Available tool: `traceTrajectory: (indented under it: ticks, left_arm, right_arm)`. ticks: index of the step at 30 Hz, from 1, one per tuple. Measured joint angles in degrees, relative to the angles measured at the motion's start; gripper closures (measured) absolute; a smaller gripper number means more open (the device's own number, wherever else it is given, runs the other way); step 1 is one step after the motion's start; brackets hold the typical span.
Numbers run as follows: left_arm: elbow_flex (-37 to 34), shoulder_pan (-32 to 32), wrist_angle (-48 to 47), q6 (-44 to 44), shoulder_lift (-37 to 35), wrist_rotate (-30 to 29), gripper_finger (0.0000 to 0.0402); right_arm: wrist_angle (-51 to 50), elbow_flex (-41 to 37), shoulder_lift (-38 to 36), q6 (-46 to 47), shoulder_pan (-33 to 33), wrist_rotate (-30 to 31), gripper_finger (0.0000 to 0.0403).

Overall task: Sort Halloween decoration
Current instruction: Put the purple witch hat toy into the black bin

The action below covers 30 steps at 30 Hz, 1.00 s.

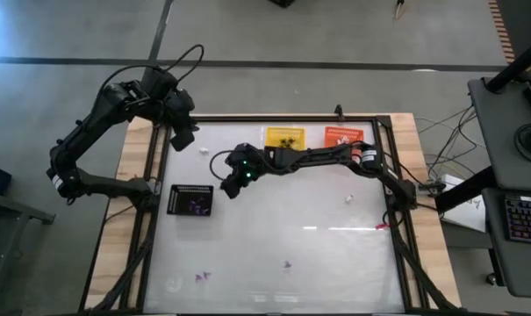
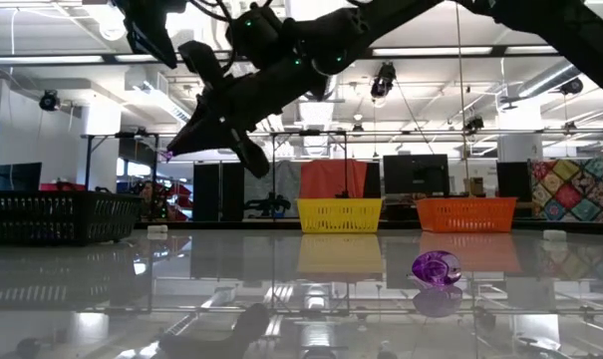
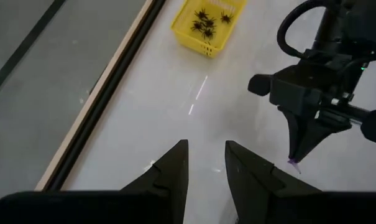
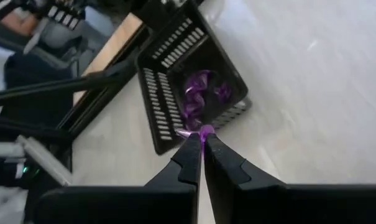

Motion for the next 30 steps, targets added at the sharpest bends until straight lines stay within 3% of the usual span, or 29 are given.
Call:
traceTrajectory:
  ticks: [15,21,30]
  left_arm:
    - [0.0,0.0,0.0,-4.3,0.4,-2.9,0.0314]
    - [0.0,0.0,0.0,-5.0,0.5,-2.9,0.0314]
    - [0.0,0.0,0.0,-8.4,0.6,-2.9,0.0314]
  right_arm:
    - [-3.3,13.3,10.0,-10.0,-2.8,-17.4,0.0394]
    - [-3.6,17.3,12.8,-10.9,-3.5,-20.7,0.0394]
    - [-2.6,21.4,15.0,-11.0,-3.7,-19.9,0.0394]
